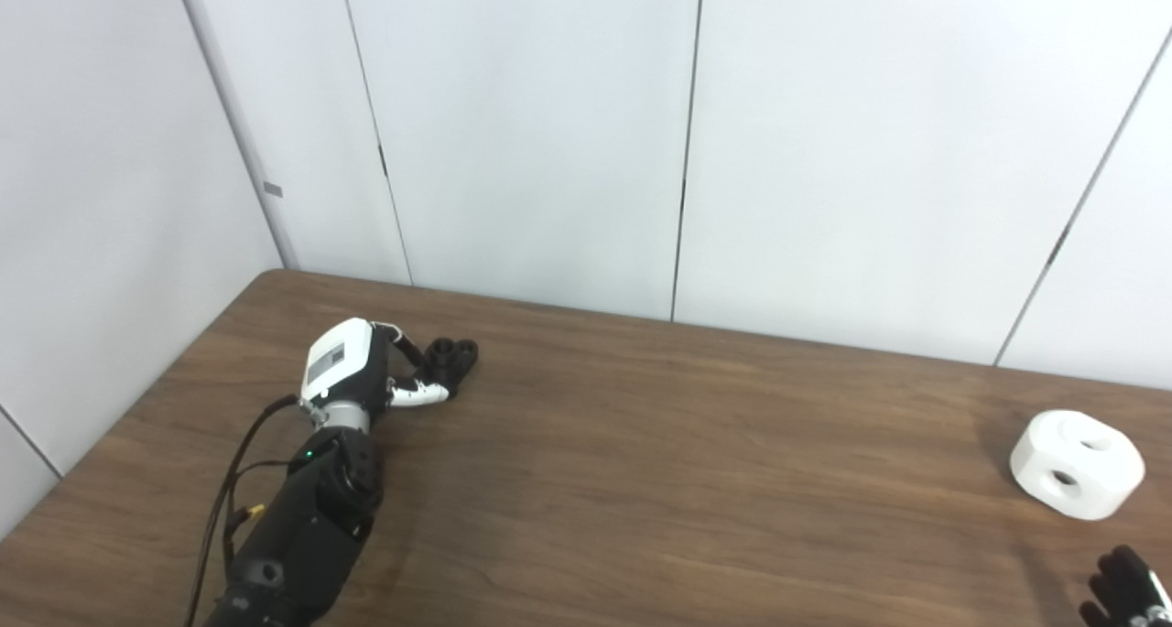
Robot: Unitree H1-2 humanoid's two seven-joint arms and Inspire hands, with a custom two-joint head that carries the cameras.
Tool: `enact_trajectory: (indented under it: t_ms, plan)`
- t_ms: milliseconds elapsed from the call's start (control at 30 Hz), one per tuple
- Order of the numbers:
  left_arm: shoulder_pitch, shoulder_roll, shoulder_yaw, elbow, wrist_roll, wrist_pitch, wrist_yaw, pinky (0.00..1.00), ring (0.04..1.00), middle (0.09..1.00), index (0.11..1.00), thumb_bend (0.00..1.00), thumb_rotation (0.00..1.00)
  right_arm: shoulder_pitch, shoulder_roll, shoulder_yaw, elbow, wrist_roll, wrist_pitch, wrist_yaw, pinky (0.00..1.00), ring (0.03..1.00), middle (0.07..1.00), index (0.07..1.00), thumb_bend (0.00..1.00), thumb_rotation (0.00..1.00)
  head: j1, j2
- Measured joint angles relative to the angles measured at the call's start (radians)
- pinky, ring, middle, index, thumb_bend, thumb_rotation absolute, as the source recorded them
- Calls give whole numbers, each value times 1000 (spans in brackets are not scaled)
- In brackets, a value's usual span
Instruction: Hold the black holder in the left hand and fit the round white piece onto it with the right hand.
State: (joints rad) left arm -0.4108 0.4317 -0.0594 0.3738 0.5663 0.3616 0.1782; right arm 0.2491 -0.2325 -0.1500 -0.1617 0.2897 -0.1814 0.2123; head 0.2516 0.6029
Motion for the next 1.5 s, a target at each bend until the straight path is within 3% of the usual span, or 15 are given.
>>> enact_trajectory:
  t_ms: [300, 633, 1133, 1500]
  plan:
    - [0, -2, 1, 6, -9, -14, 13, 726, 825, 796, 484, 520, 43, 1, 0, -2, -1, 0, 3, 0, 993, 1000, 988, 970, 748, 1000, 0, 3]
    - [6, -2, 1, -12, -21, -11, -9, 762, 868, 817, 487, 518, 47, 2, 0, -4, -2, 1, 3, 1, 994, 1000, 984, 965, 757, 998, -6, 8]
    - [91, 4, -44, -217, -41, -12, -142, 749, 851, 791, 487, 519, 52, 15, 4, -4, -18, -12, 22, -6, 988, 991, 968, 955, 758, 971, -55, 35]
    - [167, 5, -120, -423, -34, 14, -274, 719, 805, 752, 486, 523, 55, 37, 29, 3, -52, -31, 58, -32, 933, 965, 950, 937, 732, 946, -120, 71]
